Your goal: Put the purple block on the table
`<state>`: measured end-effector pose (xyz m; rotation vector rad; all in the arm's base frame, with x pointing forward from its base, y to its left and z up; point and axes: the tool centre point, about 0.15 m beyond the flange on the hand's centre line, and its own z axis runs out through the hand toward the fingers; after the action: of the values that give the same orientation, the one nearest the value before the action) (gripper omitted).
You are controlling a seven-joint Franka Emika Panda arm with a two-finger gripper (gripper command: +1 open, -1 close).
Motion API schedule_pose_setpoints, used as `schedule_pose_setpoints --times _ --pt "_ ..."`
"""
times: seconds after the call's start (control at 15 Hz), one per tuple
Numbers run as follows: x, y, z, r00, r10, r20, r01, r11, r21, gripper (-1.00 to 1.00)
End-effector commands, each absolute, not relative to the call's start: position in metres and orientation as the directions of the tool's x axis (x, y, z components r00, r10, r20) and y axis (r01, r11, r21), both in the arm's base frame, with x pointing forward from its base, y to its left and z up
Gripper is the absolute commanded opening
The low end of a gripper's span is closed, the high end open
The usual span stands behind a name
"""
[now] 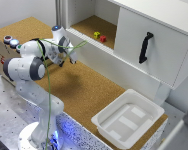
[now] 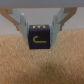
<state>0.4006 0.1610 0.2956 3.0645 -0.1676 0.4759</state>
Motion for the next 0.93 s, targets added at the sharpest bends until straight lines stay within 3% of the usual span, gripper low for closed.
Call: schedule_pose_setpoints --times 0.0,0.27,0.67,0.73,0.87 --pt "0.398 0.124 0.235 0.966 -0.024 0.257 0.006 -0.993 -0.117 -1.0" --pt "0.388 0.115 0.205 0.973 0.043 0.227 0.07 -0.991 -0.114 -1.0" --pt "0.381 0.123 0.199 0.974 0.084 0.21 0.103 -0.991 -0.08 -1.0" --pt "0.379 0.124 0.202 0.976 0.081 0.204 0.099 -0.992 -0.079 1.0" --pt "0.373 0.128 0.214 0.972 0.067 0.225 0.085 -0.994 -0.073 1.0"
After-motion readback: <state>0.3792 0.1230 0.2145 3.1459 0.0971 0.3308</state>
